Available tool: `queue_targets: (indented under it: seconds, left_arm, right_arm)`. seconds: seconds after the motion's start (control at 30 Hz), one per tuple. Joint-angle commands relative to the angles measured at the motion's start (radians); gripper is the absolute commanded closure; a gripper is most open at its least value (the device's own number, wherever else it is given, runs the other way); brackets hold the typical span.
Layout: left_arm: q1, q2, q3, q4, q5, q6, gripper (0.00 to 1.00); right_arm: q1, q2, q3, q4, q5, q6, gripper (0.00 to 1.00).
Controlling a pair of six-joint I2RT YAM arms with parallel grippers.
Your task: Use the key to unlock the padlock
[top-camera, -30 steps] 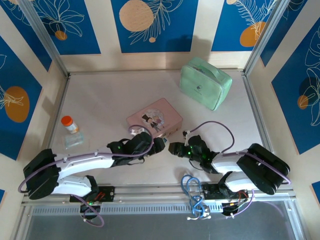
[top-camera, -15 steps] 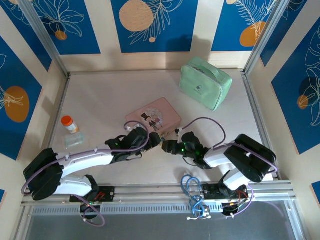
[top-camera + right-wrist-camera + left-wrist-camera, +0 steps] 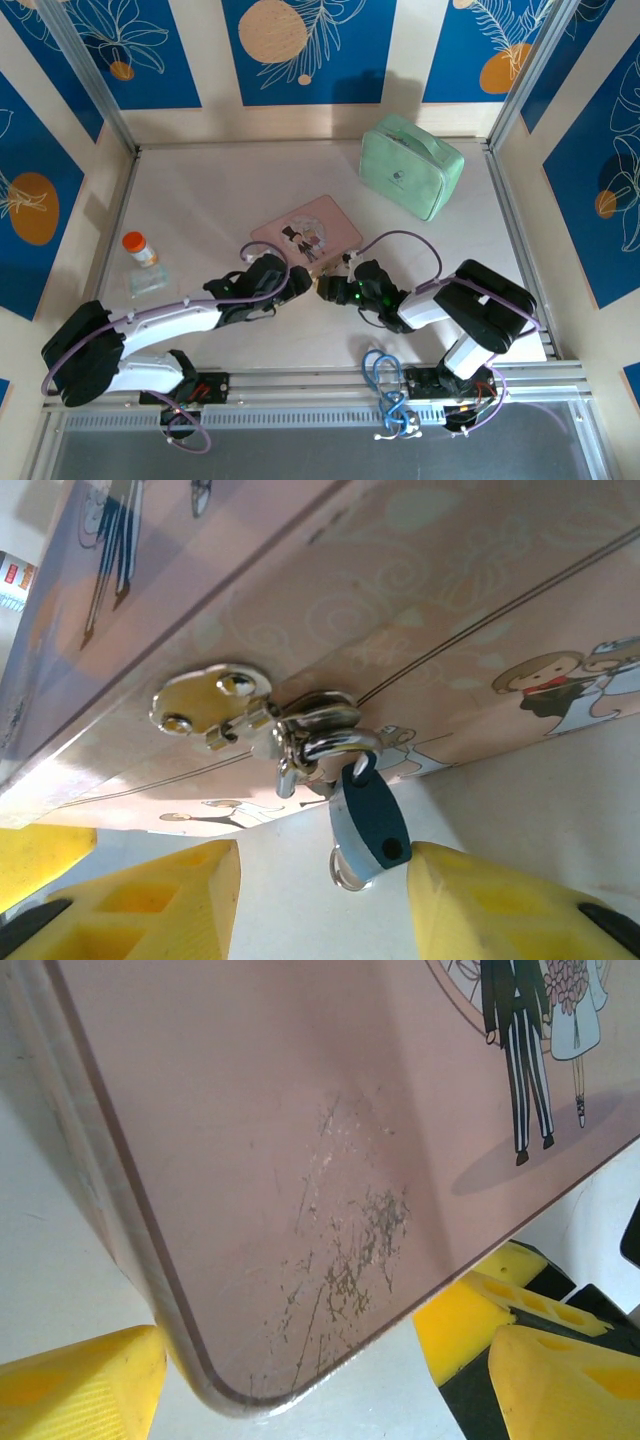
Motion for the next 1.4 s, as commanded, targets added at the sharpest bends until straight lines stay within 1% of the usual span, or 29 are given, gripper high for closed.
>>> queue_targets:
  seconds: [0.0,0.07,0.17,0.3,0.5,0.67,0.77,1.0,1.17,1.3,1.37]
  left_arm:
    - [0.014,-0.012,-0.015,0.031,0.031,0.024,0.16]
    - [0.014,-0.01,-0.011,0.031,0.041,0.025,0.17]
    - [0.014,-0.015,-0.014,0.027,0.041,0.018,0.17]
    - [0.017,-0.026,-0.016,0.001,0.022,0.015,0.17]
    - [0.063,-0.025,-0.019,-0.006,0.044,0.016,0.19]
    - [0.092,-0.026,0.003,-0.041,0.056,0.044,0.2]
    - [0.105,-0.023,0.01,-0.048,0.062,0.055,0.21]
    - [0.12,-0.019,0.018,-0.043,0.072,0.063,0.22]
    - [0.126,-0.017,0.012,-0.033,0.081,0.065,0.22]
    - [0.129,-0.016,0.01,-0.027,0.087,0.061,0.23]
    - [0.131,-0.02,0.01,-0.026,0.091,0.059,0.24]
  right_arm:
    - [0.005,0.012,0.012,0.0,0.051,-0.017,0.51]
    - [0.003,0.006,0.007,-0.007,0.06,-0.016,0.51]
    - [0.0,0.017,0.019,-0.009,0.037,-0.022,0.51]
    - [0.0,0.043,0.039,-0.008,0.011,-0.027,0.54]
    - [0.0,0.051,0.064,-0.041,-0.002,-0.043,0.58]
    - [0.003,0.059,0.08,-0.059,-0.004,-0.049,0.64]
    - [0.004,0.057,0.081,-0.07,0.0,-0.051,0.71]
    - [0.015,0.05,0.085,-0.097,0.011,-0.047,0.7]
    - [0.019,0.051,0.088,-0.111,0.02,-0.043,0.77]
    - [0.017,0.053,0.093,-0.127,0.023,-0.037,0.84]
    - [0.016,0.052,0.096,-0.134,0.022,-0.035,0.89]
